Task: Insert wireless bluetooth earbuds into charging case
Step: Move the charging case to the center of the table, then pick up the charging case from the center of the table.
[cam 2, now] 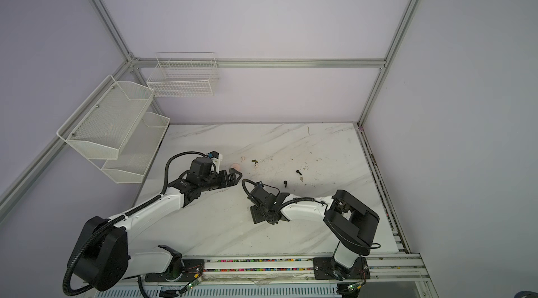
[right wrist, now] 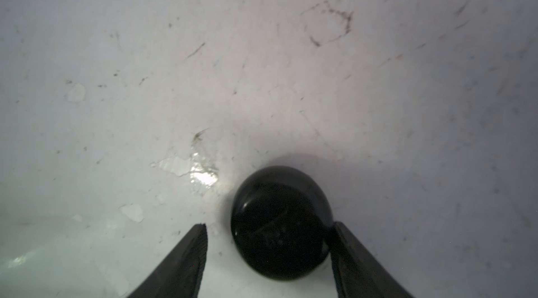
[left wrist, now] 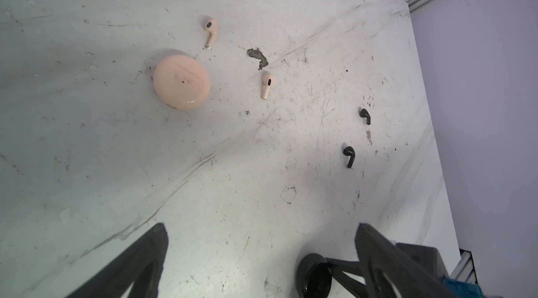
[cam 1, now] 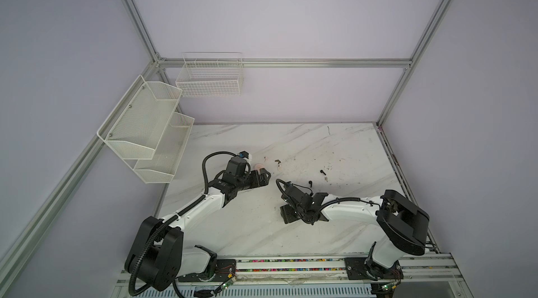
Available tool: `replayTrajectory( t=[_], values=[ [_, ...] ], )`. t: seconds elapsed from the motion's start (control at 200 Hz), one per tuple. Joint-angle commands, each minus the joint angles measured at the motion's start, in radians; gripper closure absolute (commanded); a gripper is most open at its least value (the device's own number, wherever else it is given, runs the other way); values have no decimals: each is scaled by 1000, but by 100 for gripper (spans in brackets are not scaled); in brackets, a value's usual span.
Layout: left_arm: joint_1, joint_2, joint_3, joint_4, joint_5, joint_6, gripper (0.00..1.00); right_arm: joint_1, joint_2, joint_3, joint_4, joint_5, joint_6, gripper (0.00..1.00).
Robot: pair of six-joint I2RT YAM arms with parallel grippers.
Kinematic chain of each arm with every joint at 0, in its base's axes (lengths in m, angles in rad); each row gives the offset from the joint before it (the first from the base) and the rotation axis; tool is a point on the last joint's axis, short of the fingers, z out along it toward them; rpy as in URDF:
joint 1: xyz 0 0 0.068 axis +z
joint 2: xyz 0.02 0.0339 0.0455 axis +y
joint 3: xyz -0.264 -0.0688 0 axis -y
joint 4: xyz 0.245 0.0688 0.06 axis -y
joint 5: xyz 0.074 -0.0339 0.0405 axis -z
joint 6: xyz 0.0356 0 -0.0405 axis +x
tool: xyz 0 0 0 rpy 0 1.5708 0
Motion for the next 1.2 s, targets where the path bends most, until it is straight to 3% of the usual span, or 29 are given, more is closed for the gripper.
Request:
replayTrajectory(
  t=[0.0,0.18,0.35,0.52,0.6,0.72,0.93,1.195],
  values=[
    [-4,-34,-55,28,28,-19,0,26,-43,-28,44,-64,38,30],
    [-4,-61,-76,0,58,-39,0,40,-81,-25,62,-93,26,30],
    [-4,-114,-104,-88,148,-117,0,31,-159,-7,-24,-27,-48,28],
    [-4,-185,-162,-151,215,-160,1,-66,-112,39,-41,-110,-159,28],
    [-4,-210,-176,-179,255,-161,1,-76,-73,96,-97,-76,-195,27],
    [0,-260,-203,-231,258,-157,1,-76,34,211,-252,35,-161,28],
    [18,-308,-225,-270,247,-164,1,-7,123,289,-348,68,7,27],
    [19,-305,-247,-259,258,-161,0,15,187,353,-369,63,-2,27]
  ],
)
